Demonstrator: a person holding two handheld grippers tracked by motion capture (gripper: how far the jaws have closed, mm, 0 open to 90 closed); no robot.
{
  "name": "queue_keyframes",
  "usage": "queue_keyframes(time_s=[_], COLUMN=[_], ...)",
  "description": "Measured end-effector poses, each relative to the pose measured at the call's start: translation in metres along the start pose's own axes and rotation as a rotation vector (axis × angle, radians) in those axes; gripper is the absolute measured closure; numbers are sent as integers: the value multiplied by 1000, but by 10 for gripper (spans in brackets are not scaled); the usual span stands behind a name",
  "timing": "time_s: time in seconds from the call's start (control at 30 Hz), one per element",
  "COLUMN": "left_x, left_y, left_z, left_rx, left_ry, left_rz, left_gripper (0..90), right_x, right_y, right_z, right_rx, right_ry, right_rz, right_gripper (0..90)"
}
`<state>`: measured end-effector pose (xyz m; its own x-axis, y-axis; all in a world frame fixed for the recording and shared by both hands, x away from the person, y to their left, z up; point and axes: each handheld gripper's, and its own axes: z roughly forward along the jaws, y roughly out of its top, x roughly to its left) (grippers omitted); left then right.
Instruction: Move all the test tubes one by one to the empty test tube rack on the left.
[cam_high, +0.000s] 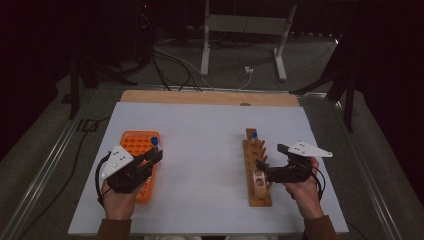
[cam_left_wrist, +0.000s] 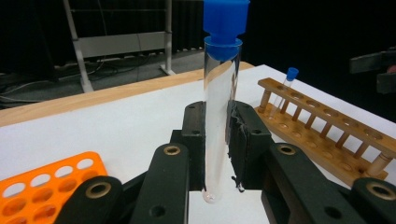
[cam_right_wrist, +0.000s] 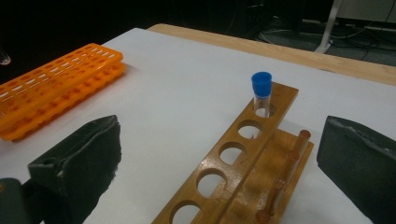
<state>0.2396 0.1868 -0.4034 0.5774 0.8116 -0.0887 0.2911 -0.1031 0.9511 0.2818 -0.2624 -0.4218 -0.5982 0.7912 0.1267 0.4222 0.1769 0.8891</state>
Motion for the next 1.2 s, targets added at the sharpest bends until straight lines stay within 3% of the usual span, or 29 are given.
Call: queue_keyframes(time_s=[0.37,1.2], left_x=[13,52], left_y=[-3,-32], left_z=[-16,-59], left_rx=[-12,-24], left_ry=[31,133], left_rz=[1,-61], left_gripper=[782,781], right_x=[-6,-14], right_y=[-3,-10], right_z=[-5,-10], right_rx=[-6,-9], right_ry=[-13,-22], right_rz=[12,23], right_gripper=[1,1])
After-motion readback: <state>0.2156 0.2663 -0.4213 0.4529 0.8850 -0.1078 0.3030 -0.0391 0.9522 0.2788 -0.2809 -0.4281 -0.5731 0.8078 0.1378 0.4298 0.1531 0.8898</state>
